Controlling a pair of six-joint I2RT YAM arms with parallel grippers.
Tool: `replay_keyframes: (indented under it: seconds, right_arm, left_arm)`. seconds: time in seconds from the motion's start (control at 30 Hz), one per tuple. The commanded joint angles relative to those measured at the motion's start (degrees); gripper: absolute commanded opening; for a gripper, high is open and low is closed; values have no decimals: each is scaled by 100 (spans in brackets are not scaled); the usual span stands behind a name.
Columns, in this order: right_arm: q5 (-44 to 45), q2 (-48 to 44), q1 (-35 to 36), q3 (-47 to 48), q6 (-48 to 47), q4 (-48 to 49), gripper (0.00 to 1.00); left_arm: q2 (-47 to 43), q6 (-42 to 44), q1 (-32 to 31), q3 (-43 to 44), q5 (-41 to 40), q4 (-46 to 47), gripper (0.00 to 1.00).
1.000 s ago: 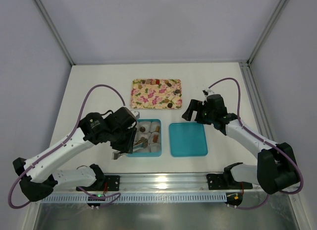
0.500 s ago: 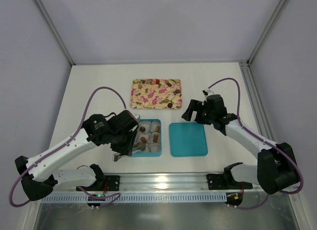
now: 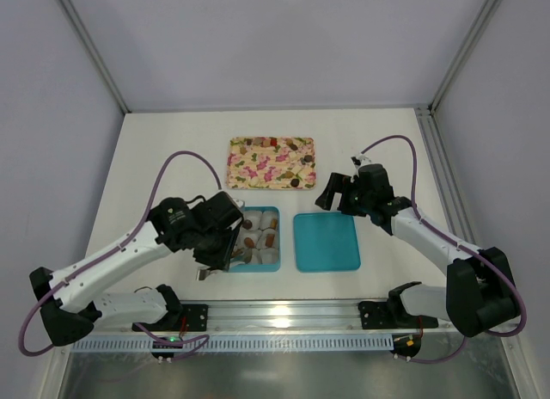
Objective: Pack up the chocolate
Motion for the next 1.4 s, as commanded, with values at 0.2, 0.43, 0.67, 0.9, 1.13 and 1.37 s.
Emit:
replay_keyframes:
  seconds: [0.2, 0.43, 0.67, 0.9, 1.13, 1.37]
  right_arm:
    - [90, -117, 25, -16, -17, 221, 100]
    - [90, -100, 33, -42, -8, 256, 100]
    - [81, -108, 25, -42, -8, 265, 100]
    - [81, -99, 34, -42, -8, 282, 100]
    - [72, -99, 25, -24, -17, 282, 100]
    - [63, -126, 25, 63, -69, 186, 100]
  left_arm:
    - [66, 73, -53, 22, -48, -332, 32]
    - [109, 64, -61, 31, -48, -297, 34]
    - [118, 55, -70, 74, -39, -315, 34]
    - [101, 55, -70, 303, -92, -420, 34]
    - [101, 29, -70, 610, -259, -596, 34]
    - [188, -15, -70, 997, -557, -675, 34]
